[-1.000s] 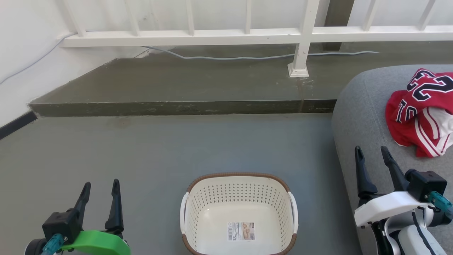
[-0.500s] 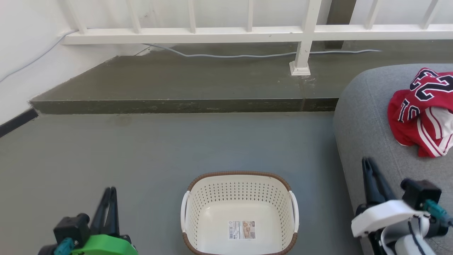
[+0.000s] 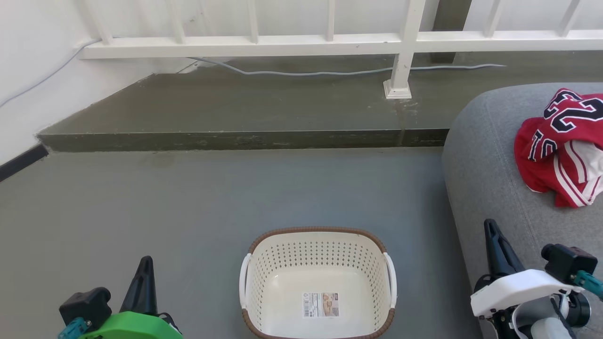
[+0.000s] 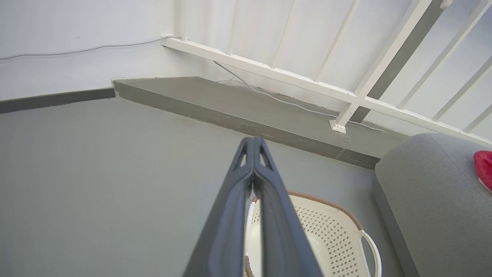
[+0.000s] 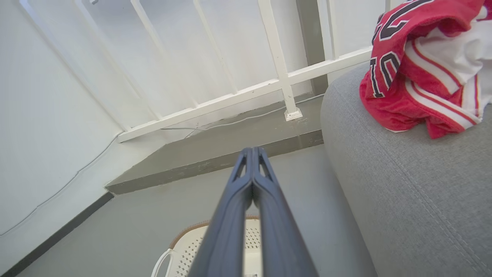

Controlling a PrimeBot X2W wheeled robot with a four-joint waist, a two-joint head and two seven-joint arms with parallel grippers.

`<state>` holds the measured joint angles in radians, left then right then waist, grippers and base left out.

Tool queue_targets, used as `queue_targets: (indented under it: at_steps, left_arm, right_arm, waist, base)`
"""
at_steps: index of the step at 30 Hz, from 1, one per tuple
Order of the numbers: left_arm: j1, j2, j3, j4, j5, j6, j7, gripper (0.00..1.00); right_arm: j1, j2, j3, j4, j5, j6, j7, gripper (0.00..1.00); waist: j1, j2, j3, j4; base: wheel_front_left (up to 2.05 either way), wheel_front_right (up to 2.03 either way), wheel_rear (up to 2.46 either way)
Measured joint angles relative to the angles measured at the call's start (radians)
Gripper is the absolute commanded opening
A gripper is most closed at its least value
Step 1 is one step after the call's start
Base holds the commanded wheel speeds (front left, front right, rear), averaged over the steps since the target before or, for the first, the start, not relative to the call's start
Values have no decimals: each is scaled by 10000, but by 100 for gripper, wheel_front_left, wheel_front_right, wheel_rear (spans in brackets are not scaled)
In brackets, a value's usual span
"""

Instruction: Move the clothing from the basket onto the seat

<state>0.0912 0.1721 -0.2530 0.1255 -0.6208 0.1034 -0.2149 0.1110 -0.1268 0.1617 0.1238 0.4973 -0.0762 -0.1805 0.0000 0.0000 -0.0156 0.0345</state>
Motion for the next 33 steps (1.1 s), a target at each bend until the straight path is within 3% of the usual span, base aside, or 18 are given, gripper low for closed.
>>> queue_targets:
  at_steps: [33]
  left_arm:
    - [-282, -355, 1095, 397, -3716, -786, 1103, 0]
  right_arm:
    - [-459, 253, -966, 453, 4257, 673, 982, 0]
  waist:
    - [0, 0, 75, -128]
  base:
    - [0, 0, 0]
